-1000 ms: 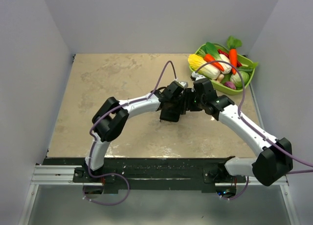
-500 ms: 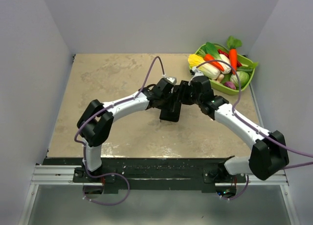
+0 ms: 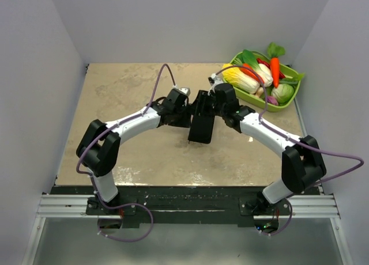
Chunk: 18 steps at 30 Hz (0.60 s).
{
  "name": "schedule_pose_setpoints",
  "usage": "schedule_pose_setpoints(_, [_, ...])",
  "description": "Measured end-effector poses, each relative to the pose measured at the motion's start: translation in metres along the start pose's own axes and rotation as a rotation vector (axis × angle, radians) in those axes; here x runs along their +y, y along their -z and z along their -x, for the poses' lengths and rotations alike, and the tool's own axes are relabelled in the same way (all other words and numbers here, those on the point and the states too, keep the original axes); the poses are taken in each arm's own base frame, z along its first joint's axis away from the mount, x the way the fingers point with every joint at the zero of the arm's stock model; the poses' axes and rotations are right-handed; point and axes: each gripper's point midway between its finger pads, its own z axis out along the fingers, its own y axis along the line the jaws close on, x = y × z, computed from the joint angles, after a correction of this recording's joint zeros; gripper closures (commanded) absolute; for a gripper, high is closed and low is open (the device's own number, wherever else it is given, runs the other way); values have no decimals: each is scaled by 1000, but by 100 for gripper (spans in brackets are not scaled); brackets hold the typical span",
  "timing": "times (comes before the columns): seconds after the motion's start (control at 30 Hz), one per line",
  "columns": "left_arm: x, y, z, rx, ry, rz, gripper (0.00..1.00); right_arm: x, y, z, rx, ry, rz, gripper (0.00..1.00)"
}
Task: Sort the hair-cutting tools
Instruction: Close the hairdressing tool bag at the center of the board.
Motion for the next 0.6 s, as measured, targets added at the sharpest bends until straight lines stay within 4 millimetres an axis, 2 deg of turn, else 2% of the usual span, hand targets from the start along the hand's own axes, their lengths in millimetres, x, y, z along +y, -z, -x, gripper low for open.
schedule_pose_setpoints(0.1, [-2, 8, 12, -31, -6, -35, 44, 8, 9, 13, -35, 32, 2, 50])
schedule_pose_setpoints(0.2, [1, 10, 13, -29, -14, -36, 44, 4, 26, 26, -86, 61, -46, 49])
schedule_pose_setpoints(0.3, [13, 12, 11, -2, 0, -10, 43, -37, 46, 44, -141, 70, -217, 48])
schedule_pose_setpoints(0.4, [20, 11, 16, 2, 13, 6, 43, -71, 62, 49, -158, 60, -340, 46])
schedule_pose_setpoints(0.5, [19, 8, 26, -9, 16, 6, 43, -81, 71, 40, -139, 77, -393, 46])
schedule_pose_setpoints(0.6, [16, 3, 32, -12, 11, 4, 43, -88, 64, 31, -103, 94, -415, 46])
